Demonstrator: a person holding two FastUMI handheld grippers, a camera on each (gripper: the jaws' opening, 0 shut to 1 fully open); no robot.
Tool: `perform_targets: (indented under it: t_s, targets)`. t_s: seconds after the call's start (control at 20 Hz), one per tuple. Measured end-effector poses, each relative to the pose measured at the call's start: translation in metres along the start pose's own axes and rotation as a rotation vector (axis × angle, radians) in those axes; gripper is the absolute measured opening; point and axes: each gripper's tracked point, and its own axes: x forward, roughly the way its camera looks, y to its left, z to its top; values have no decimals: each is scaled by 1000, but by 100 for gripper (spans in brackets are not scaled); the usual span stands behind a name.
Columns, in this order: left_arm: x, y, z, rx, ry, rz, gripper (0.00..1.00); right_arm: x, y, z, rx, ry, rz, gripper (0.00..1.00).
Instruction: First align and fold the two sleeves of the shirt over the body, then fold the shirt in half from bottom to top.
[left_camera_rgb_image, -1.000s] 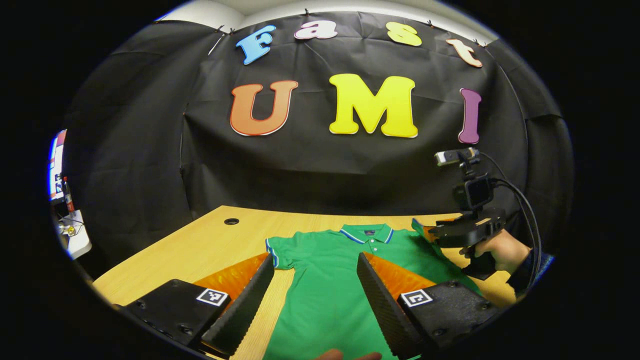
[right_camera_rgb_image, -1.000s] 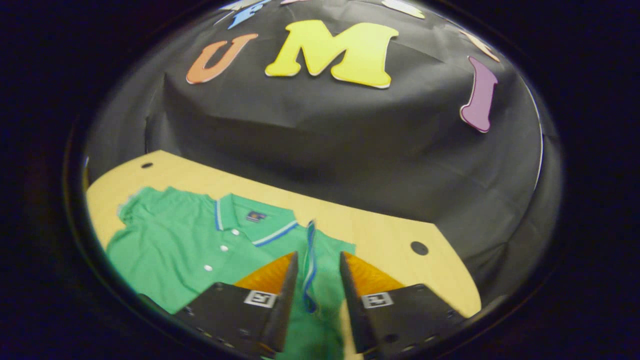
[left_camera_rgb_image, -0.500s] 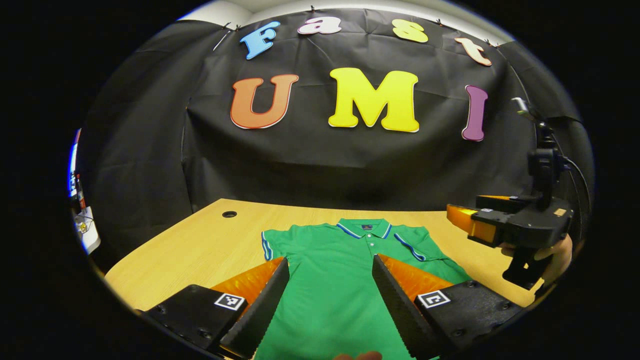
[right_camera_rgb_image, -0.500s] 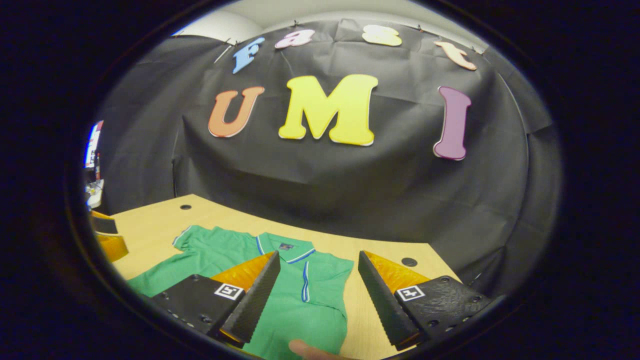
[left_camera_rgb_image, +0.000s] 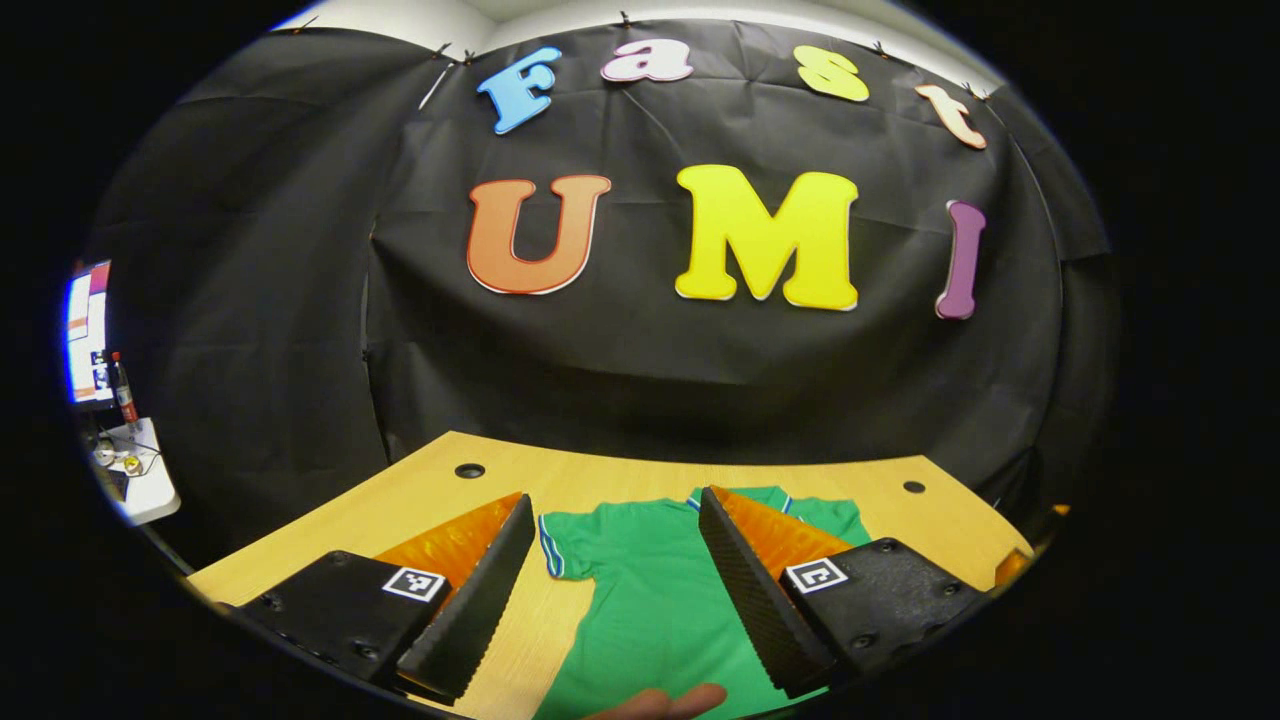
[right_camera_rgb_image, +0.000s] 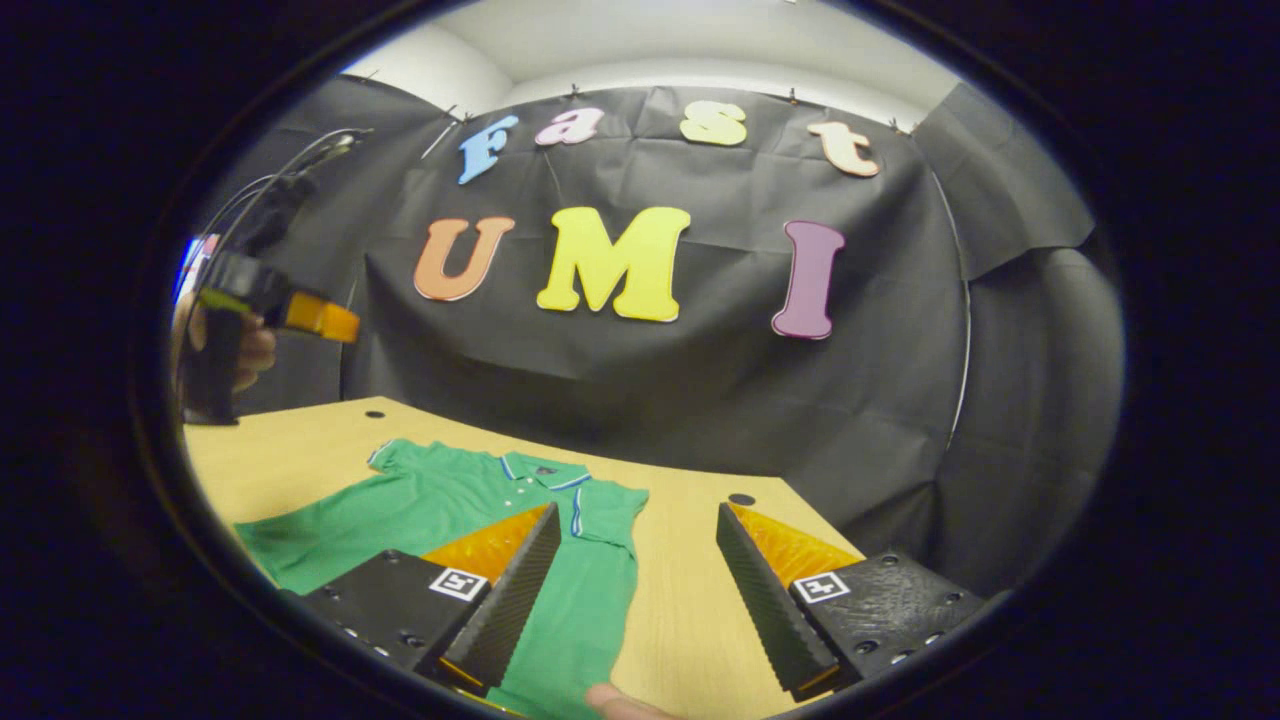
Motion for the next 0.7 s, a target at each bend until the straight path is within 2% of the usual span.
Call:
perform_targets:
  t_s: [0.1, 0.2, 0.25, 0.35, 0.45, 0.55, 0.7]
  targets:
    - [35, 7, -3, -17, 30, 2, 100, -17, 3, -6, -14, 6, 14, 95]
    - [71, 26, -29, -33, 103, 58, 100, -26, 2, -3, -11, 0, 15, 96]
    - [86, 37, -43, -40, 137, 101, 100, -27, -5, 3, -4, -12, -11, 95]
    - [114, 52, -77, -83, 196, 110, 100, -30, -13, 9, 6, -31, -45, 96]
    - [139, 73, -108, -104, 244, 133, 100, -32, -8, 8, 26, -39, -34, 94]
    - [160, 94, -137, -68, 298, 159, 100, -31, -7, 4, 39, -37, -11, 95]
    - [179, 92, -167, -53, 360, 91, 100, -27, -13, 2, 70, -45, -18, 96]
